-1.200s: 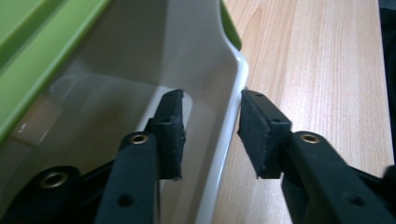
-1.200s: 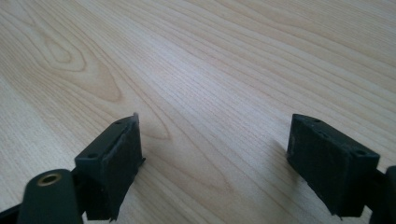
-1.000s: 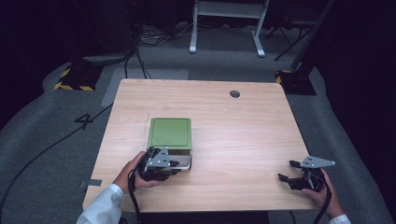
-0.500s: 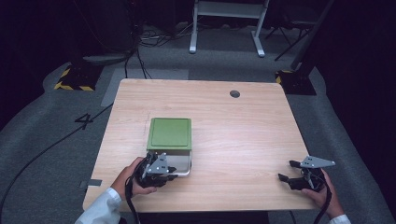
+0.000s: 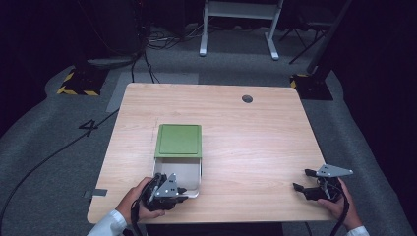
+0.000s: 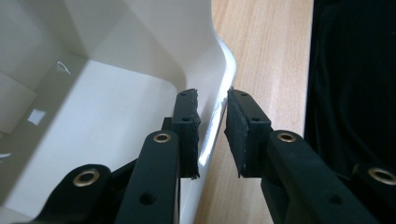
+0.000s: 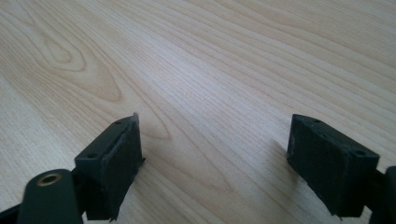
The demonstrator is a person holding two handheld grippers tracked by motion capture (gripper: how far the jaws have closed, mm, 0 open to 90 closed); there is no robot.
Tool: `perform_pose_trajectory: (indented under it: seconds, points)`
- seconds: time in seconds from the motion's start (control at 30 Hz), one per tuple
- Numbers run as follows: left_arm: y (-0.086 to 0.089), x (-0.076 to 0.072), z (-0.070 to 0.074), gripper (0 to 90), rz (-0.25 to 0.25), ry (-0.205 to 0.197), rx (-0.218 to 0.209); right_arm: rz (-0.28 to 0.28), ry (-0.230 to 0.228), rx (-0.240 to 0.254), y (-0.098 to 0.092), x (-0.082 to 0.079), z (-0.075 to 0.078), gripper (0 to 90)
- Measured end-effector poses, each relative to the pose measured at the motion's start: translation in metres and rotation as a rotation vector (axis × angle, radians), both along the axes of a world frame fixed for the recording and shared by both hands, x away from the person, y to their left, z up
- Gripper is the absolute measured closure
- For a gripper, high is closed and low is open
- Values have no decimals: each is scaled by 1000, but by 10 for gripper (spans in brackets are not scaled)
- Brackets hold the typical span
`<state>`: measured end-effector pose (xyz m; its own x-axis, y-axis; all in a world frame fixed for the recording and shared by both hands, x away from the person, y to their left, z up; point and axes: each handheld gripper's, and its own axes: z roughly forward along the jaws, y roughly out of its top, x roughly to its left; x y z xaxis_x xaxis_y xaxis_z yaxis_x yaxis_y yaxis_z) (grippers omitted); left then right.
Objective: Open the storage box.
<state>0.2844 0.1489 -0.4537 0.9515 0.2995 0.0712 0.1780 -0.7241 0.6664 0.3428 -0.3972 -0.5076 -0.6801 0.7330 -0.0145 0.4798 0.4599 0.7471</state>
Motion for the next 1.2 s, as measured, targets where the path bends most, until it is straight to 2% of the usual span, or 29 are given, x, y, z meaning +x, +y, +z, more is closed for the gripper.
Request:
perform_pose_trajectory:
  seconds: [0.23,0.47,0.87,1.2]
  points:
    - [-1,-9,-1,730,-7,6,8,0,0,0,0,0,0,180]
    - [0,-16,-1,730,-10,12,-2,0,0,0,0,0,0,180]
    - [-1,-21,-2,728,-26,20,-7,0,1,1,0,0,0,179]
    - [-1,-24,-3,693,-32,25,11,0,1,1,0,0,0,179]
